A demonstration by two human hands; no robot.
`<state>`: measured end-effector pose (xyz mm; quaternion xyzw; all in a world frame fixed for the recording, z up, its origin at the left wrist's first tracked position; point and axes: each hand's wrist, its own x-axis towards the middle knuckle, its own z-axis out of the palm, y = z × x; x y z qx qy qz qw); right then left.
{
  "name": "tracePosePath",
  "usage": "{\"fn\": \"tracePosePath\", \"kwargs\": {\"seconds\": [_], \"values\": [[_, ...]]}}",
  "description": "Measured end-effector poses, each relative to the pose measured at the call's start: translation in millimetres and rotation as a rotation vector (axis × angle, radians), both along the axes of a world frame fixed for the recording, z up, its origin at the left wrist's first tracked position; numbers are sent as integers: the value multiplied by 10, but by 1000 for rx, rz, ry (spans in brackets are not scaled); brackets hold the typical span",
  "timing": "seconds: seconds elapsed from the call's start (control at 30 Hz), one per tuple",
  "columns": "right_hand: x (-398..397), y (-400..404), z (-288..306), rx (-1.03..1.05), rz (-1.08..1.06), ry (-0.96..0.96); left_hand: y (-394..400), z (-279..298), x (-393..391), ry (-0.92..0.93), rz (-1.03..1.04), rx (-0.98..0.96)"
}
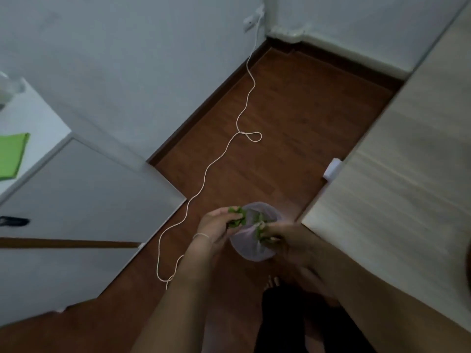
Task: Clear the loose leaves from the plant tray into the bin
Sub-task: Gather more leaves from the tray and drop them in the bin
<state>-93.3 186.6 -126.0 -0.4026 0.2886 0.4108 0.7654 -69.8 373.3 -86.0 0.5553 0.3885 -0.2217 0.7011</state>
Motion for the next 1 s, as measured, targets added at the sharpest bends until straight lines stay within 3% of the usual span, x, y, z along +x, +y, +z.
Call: {"fn": "tracePosePath", "kwargs": {"seconds": [0.13,0.27,0.37,0.5,0.57,0.67,0.73,0.87,1.0], "values": [[58,394,-941,-106,18,104,273,-891,227,31,28,27],[223,477,-1913,-411,-7,114,315,-1916,269,119,-40,85],[418,480,-2480,-615,28,114,306,-2663,286,127,-151,275],[614,566,-3124,-605,6,111,308,-3363,297,86,-300,489],[637,627,-3347,-583,51,110,279,-3558,278,69,-360,516],[637,620,-3531,-829,243,9,225,-3682,193,43,-466,564],[633,611,-3523,-898,256,-11,209,-3692,144,54,-494,557],[635,565,-3426,-884,383,-47,250,-3646,110,46,-533,486],[624,523,-3452,-891,377,-71,298,-3573,152,-14,-606,441]]}}
